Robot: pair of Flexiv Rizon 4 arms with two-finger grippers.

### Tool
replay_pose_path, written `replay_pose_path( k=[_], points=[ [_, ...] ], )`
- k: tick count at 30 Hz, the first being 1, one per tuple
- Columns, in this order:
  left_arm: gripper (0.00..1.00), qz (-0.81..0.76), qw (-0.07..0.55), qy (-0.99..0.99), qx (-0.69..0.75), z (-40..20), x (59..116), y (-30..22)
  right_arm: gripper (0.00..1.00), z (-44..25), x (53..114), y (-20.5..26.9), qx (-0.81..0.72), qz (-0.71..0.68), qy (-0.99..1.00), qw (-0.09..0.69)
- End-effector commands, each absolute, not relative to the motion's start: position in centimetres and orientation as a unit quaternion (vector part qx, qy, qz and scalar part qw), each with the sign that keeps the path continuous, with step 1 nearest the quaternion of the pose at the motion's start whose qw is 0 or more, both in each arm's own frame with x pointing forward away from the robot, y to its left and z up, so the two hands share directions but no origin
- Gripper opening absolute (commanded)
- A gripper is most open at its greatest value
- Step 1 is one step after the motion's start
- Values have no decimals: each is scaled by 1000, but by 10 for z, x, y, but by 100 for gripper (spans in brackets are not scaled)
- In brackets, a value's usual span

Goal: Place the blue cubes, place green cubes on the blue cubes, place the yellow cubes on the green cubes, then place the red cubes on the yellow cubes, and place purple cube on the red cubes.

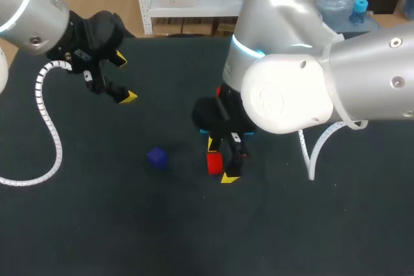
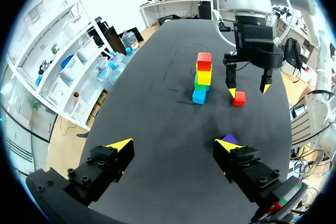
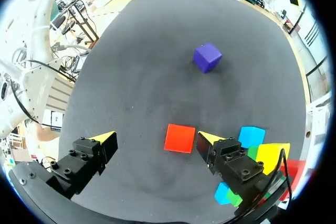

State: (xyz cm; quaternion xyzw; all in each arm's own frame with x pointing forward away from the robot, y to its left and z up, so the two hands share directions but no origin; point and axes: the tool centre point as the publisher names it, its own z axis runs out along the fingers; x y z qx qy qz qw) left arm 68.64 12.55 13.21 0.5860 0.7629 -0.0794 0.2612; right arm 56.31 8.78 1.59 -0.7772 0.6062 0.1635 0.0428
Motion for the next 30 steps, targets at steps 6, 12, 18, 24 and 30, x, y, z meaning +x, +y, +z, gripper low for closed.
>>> replay_pose_path(
  k=[6, 12, 18, 24, 30],
  points=[
    [100, -82, 262, 761, 587, 131, 687, 127, 100, 17, 562, 89, -778, 154, 608, 38],
    [100, -82, 262, 761, 587, 131, 687, 127, 100, 16, 565, 88, -778, 147, 610, 30],
    [100, -82, 262, 761, 587, 131, 687, 127, 100, 18, 567, 88, -778, 140, 612, 31],
    [100, -82, 262, 761, 587, 131, 687, 127, 100, 13, 569, 88, -777, 144, 613, 26],
    [100, -82, 262, 761, 587, 131, 687, 127, 100, 11, 569, 90, -777, 138, 614, 18]
  ],
)
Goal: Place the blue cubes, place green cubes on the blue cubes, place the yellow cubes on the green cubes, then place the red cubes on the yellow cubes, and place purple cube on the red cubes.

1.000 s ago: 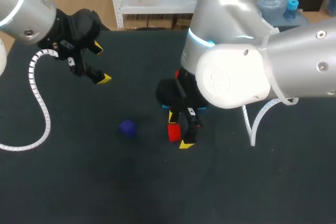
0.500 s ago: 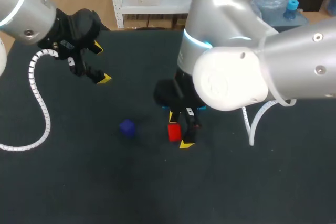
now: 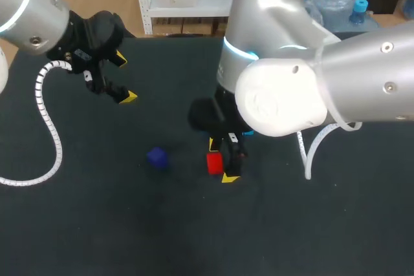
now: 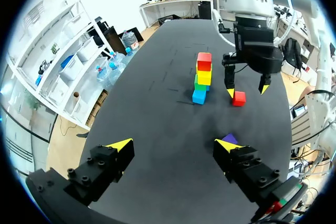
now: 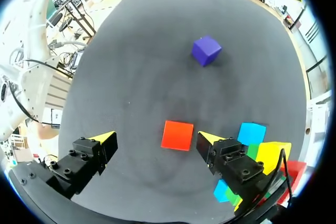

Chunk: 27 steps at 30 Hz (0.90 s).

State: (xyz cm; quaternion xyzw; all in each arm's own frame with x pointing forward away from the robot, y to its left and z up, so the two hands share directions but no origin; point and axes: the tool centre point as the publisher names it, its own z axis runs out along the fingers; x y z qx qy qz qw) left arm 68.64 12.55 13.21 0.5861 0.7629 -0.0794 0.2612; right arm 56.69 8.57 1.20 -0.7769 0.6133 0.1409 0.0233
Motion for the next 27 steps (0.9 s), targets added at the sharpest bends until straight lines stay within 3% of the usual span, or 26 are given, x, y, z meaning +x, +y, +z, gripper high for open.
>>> replay_pose_path(
  k=[1, 27],
  points=[
    [100, -82, 262, 761, 587, 131, 687, 127, 100, 11, 570, 90, -777, 137, 614, 17],
    [100, -82, 262, 761, 587, 131, 687, 127, 100, 6, 565, 86, -761, 86, 643, -4]
  ],
)
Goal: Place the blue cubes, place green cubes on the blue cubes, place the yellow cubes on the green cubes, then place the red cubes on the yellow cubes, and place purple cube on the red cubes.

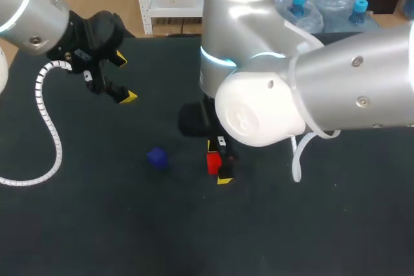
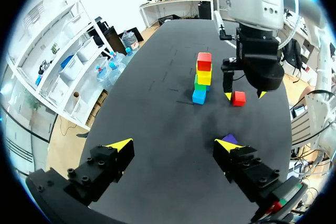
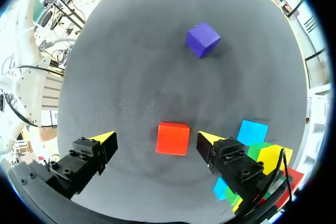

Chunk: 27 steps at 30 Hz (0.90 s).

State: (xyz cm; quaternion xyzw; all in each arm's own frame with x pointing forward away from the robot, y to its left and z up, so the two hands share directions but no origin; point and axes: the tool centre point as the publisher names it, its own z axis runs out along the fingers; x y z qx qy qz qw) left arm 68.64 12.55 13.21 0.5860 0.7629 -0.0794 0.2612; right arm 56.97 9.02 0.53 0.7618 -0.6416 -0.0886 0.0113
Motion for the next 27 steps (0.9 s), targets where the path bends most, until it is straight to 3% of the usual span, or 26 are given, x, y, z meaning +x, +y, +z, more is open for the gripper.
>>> replay_pose_path(
  k=[1, 27],
  points=[
    [100, -82, 262, 761, 587, 131, 687, 127, 100, 5, 565, 86, 760, -85, -644, 4],
    [100, -82, 262, 761, 587, 131, 687, 127, 100, -1, 563, 91, 768, -87, -635, 18]
  ],
)
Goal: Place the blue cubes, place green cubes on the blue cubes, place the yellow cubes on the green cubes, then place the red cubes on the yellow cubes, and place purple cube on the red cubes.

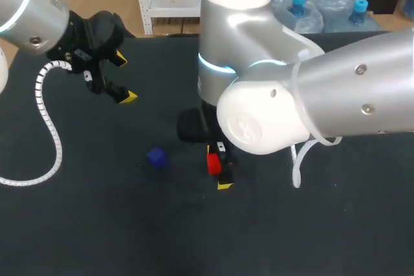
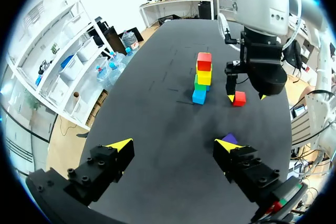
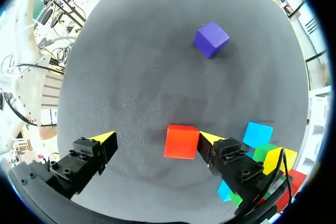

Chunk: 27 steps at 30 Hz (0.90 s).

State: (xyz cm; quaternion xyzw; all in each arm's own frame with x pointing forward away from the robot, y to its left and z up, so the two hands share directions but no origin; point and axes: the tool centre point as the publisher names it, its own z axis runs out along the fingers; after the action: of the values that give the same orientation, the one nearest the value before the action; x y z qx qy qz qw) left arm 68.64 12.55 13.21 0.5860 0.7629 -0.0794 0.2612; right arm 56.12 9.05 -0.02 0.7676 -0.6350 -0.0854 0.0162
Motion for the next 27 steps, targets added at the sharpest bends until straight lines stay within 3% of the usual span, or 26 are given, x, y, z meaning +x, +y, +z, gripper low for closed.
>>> replay_pose_path(
  k=[1, 9, 10, 13, 15, 20, 23, 24, 25, 26, 27],
  points=[
    [100, -82, 262, 761, 587, 131, 687, 127, 100, -1, 563, 91, 768, -86, -634, 19],
    [100, -82, 262, 761, 587, 131, 687, 127, 95, -2, 563, 92, 769, -87, -633, 19],
    [100, -82, 262, 761, 587, 131, 687, 127, 91, -2, 563, 92, 769, -87, -633, 19],
    [100, -82, 262, 761, 587, 131, 687, 127, 61, -3, 563, 93, 770, -88, -632, 20],
    [100, -82, 262, 761, 587, 131, 687, 127, 49, -4, 563, 93, 770, -90, -631, 20],
    [100, -82, 262, 761, 587, 131, 687, 127, 48, -4, 562, 94, 770, -91, -631, 20],
    [100, -82, 262, 761, 587, 131, 687, 127, 42, -5, 562, 93, 769, -92, -632, 21],
    [100, -82, 262, 761, 587, 131, 687, 127, 47, -5, 562, 93, 769, -92, -632, 21],
    [100, -82, 262, 761, 587, 131, 687, 127, 77, -5, 562, 92, 769, -93, -632, 21],
    [100, -82, 262, 761, 587, 131, 687, 127, 100, -5, 561, 92, 769, -93, -632, 21],
    [100, -82, 262, 761, 587, 131, 687, 127, 100, -5, 561, 92, 769, -93, -632, 22]
  ],
)
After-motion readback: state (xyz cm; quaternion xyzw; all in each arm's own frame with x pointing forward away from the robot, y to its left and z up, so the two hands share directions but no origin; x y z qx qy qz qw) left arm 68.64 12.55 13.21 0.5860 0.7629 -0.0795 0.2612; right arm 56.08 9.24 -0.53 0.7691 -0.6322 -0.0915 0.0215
